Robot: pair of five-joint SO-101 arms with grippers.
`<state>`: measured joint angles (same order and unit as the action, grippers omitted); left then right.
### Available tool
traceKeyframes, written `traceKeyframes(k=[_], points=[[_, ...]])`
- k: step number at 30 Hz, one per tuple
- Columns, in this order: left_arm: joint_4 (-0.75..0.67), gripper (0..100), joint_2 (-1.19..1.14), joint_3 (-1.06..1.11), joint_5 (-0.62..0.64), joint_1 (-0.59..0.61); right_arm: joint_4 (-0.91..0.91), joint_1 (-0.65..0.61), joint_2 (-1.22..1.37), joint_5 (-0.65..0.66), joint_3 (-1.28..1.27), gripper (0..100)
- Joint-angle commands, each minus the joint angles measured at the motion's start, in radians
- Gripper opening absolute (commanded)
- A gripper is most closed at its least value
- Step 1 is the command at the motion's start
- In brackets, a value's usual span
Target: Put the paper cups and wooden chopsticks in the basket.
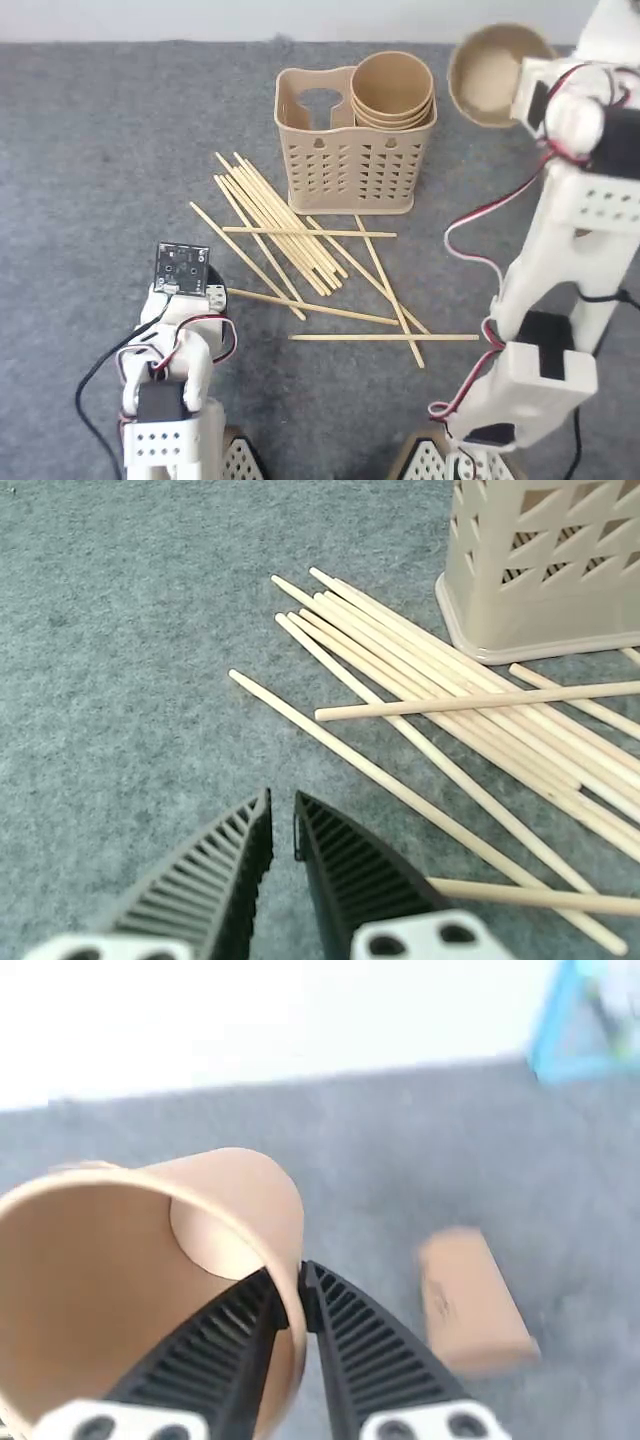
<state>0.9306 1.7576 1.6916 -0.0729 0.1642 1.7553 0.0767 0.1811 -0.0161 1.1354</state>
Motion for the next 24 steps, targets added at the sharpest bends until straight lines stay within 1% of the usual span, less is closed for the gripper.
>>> traceKeyframes(k=[1, 6, 10, 17, 24], points=[[-0.023, 4, 0.015, -0.004, -0.008, 0.006, 0.004, -0.094, -0.019, -0.006, 0.160, 0.9], [-0.025, 4, 0.015, -0.004, -0.008, 0.006, 0.004, -0.203, -0.012, -0.006, 0.178, 0.9], [-0.025, 4, 0.015, -0.004, -0.008, 0.006, 0.004, -0.254, -0.010, -0.006, 0.138, 0.9], [-0.025, 4, 0.015, -0.004, -0.008, 0.006, -0.047, -0.260, -0.010, -0.006, -0.061, 0.9], [-0.023, 4, 0.015, -0.004, -0.008, 0.006, -0.206, -0.260, -0.010, -0.003, -0.281, 0.9]])
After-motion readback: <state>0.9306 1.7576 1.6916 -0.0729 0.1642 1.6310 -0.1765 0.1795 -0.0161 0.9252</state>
